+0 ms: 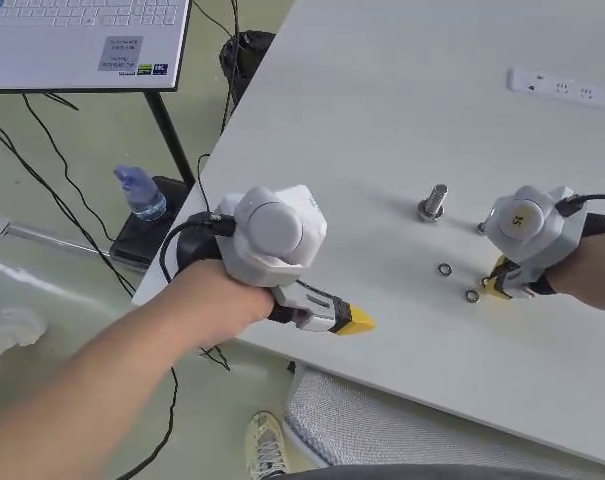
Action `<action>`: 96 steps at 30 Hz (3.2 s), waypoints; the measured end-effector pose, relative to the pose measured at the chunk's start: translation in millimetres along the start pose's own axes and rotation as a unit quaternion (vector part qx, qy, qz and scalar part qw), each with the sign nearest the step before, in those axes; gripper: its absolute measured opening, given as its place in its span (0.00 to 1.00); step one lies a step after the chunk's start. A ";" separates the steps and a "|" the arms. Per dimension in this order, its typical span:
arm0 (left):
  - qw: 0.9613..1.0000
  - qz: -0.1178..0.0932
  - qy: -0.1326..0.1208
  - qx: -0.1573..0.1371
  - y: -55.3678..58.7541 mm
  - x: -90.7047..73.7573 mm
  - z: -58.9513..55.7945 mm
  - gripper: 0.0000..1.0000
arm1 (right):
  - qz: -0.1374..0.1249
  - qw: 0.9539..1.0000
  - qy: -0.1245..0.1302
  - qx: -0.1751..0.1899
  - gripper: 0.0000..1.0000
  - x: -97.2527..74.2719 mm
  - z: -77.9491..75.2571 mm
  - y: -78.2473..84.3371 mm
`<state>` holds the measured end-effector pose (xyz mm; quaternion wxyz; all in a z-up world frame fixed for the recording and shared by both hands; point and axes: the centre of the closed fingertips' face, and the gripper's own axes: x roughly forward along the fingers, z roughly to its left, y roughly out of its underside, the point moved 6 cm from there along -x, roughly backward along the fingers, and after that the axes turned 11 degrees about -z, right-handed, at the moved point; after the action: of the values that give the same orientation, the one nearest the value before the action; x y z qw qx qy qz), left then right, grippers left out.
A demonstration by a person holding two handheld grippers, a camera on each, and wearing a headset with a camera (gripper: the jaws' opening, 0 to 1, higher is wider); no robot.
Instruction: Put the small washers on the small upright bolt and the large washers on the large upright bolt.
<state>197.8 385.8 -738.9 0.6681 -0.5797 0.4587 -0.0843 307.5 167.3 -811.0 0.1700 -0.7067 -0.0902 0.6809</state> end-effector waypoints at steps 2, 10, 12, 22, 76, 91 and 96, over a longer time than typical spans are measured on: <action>1.000 -0.002 -0.001 0.000 -0.6 -0.5 -0.2 0.85 | -0.001 1.000 0.000 0.002 0.12 0.4 -0.3 0.1; 1.000 -0.005 -0.006 -0.003 -1.0 -1.8 0.5 0.86 | 0.006 1.000 -0.005 0.001 0.12 0.1 0.0 -0.6; 1.000 -0.003 -0.005 0.000 -0.5 -2.0 0.2 0.86 | 0.004 1.000 -0.007 0.002 0.12 -0.3 0.2 -0.8; 1.000 -0.005 -0.008 0.003 -5.0 -2.6 2.9 0.86 | -0.001 1.000 -0.013 0.011 0.12 -8.6 0.0 -2.4; 1.000 0.002 -0.012 0.000 -5.2 4.2 8.1 0.86 | -0.046 0.998 0.019 0.034 0.12 -53.9 -77.4 -33.5; 1.000 -0.001 -0.010 -0.004 -4.2 4.1 6.0 0.86 | -0.054 0.998 0.010 0.027 0.12 -47.4 -81.3 -41.7; 1.000 0.000 -0.010 -0.003 -3.8 4.1 7.3 0.86 | -0.050 0.998 0.009 0.025 0.12 -44.3 -79.9 -41.4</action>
<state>206.9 387.0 -738.5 0.6711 -0.5826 0.4519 -0.0774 388.6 180.3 -753.5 0.2219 -0.7033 -0.1067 0.6669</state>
